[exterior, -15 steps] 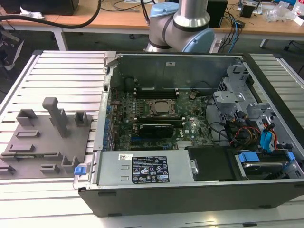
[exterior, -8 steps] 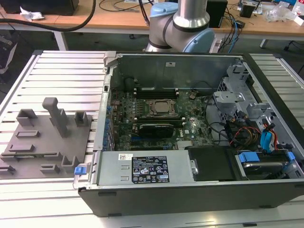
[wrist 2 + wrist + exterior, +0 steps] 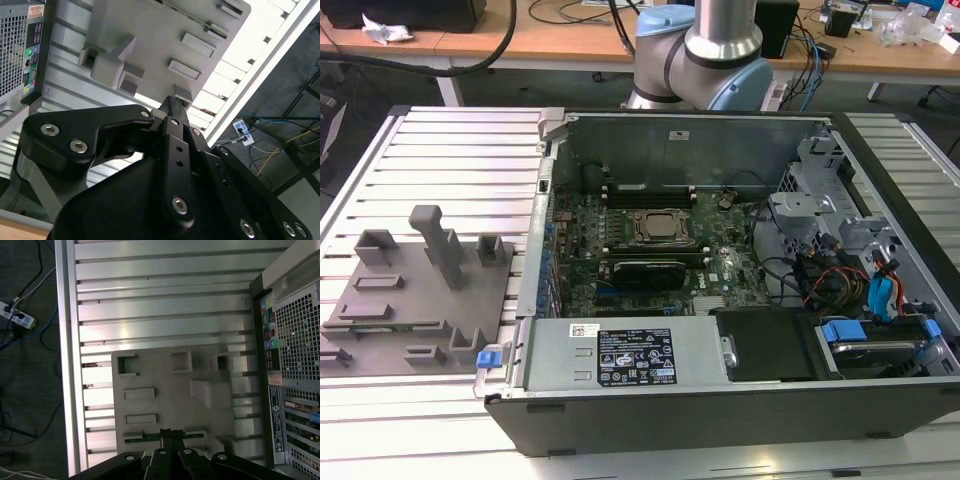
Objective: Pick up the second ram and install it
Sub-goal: 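Reach for the second ram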
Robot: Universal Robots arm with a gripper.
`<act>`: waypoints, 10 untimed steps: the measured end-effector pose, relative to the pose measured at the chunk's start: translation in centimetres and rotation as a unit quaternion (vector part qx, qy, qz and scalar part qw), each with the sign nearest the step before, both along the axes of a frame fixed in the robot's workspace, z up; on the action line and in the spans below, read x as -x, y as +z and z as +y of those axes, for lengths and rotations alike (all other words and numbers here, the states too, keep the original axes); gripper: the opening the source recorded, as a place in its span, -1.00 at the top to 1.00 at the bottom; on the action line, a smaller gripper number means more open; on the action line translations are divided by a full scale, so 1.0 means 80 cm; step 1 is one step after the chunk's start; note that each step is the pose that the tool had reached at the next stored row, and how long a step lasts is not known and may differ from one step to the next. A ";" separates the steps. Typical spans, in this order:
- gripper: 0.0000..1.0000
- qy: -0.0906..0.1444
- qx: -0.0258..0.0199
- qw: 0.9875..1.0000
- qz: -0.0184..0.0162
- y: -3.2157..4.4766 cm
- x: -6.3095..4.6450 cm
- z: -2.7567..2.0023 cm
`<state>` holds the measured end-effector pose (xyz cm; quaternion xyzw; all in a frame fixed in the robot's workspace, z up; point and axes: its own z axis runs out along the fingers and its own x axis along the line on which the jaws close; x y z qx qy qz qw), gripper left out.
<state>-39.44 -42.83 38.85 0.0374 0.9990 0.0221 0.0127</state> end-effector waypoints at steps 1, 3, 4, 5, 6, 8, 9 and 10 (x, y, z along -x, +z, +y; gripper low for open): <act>0.79 0.000 0.000 1.000 0.000 -0.0001 0.000 -0.0010; 0.79 0.000 0.000 1.000 0.000 -0.0003 0.000 -0.0055; 0.79 0.000 0.000 1.000 0.000 -0.0005 0.000 -0.0076; 0.79 0.000 0.000 1.000 0.000 -0.0006 0.000 -0.0087; 0.79 0.000 0.000 1.000 0.000 -0.0007 0.001 -0.0105; 0.79 0.000 0.000 1.000 0.000 -0.0010 0.001 -0.0145; 0.79 0.000 0.000 1.000 0.000 -0.0010 0.001 -0.0156; 0.79 0.000 0.000 1.000 0.000 -0.0012 0.001 -0.0173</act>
